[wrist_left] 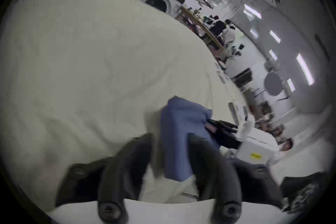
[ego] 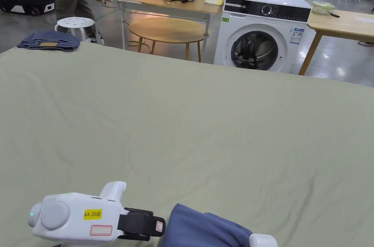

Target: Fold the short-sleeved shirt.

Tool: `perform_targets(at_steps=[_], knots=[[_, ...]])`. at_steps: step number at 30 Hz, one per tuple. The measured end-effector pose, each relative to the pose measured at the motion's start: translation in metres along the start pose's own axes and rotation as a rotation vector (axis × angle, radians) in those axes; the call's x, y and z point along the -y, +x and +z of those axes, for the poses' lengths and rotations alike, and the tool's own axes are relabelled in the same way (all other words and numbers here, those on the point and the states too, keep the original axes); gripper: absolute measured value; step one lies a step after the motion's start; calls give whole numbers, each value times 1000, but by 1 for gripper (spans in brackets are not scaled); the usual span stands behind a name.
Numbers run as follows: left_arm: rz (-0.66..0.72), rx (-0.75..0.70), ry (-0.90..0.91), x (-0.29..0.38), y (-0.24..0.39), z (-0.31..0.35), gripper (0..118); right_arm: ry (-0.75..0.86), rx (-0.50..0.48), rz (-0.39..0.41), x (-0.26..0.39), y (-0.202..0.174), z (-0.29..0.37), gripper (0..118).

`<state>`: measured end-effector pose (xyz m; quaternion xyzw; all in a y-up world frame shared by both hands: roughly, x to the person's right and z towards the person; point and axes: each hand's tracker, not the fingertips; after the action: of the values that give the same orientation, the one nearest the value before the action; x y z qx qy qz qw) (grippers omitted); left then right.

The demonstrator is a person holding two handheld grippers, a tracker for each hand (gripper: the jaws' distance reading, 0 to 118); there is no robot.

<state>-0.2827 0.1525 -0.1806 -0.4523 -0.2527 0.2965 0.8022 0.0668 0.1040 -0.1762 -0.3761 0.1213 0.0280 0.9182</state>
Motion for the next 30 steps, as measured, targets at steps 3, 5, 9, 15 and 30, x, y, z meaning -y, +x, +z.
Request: perform_targets(at_steps=[3,5,9,15,30], knots=[[53,58,-56,-4,-11,-14,59,2,-1,0,0,0,0,0],[101,86,-83,-3,-14,-25,74,3,-1,-3,0,0,0,0],[159,158,-169,-3,-25,-56,74,6,-2,-7,1,1,0,0],[275,327,-208,4,-20,-85,70,5,-5,-15,1,1,1,0],[272,285,-118,11,-31,-73,18,33,2,17,-3,-7,12,0]])
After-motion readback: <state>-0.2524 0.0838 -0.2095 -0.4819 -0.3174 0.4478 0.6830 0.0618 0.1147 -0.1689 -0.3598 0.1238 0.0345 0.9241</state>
